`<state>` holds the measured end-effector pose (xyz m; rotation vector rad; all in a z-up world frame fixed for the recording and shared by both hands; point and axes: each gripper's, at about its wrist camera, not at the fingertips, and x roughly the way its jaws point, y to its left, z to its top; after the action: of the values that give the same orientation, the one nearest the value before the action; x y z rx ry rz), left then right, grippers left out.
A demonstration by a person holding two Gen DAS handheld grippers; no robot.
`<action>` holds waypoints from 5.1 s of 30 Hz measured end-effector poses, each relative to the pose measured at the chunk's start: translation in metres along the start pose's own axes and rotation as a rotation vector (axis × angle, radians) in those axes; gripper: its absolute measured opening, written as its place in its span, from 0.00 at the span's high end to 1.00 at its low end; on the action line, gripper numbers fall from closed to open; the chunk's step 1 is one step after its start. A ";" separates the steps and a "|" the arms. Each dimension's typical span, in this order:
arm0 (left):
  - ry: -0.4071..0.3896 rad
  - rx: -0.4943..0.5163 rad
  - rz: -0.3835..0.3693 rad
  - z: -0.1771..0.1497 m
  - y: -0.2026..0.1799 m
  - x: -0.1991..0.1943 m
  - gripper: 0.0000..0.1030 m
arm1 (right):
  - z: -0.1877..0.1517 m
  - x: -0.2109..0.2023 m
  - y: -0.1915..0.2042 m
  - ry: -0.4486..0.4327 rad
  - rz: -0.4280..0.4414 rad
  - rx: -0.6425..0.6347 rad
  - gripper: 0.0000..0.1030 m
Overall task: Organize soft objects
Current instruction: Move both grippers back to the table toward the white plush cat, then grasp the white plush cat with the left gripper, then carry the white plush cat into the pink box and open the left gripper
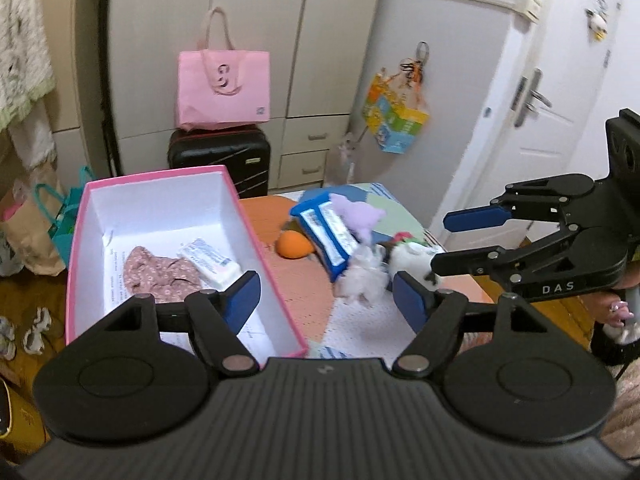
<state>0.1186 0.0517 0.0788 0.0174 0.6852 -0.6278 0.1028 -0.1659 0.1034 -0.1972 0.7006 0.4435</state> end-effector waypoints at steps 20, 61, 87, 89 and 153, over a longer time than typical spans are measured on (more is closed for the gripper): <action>0.087 0.115 -0.124 -0.034 -0.065 0.044 0.29 | -0.093 -0.009 -0.016 -0.010 -0.038 0.007 0.37; -0.006 0.166 -0.126 -0.050 -0.111 0.238 0.37 | -0.174 0.112 -0.110 -0.174 -0.120 0.153 0.18; 0.084 0.063 -0.173 -0.067 -0.120 0.198 0.39 | -0.176 0.073 -0.062 -0.140 -0.163 0.190 0.29; 0.110 0.052 -0.177 -0.067 -0.120 0.194 0.40 | -0.175 0.069 -0.057 -0.131 -0.151 0.180 0.30; -0.062 -0.269 0.013 0.004 0.070 0.027 0.43 | 0.044 0.129 0.051 -0.065 0.242 0.150 0.31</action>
<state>0.1755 0.0937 0.0530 -0.2460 0.7045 -0.5172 0.1918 -0.0646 0.0497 0.0444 0.6933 0.6231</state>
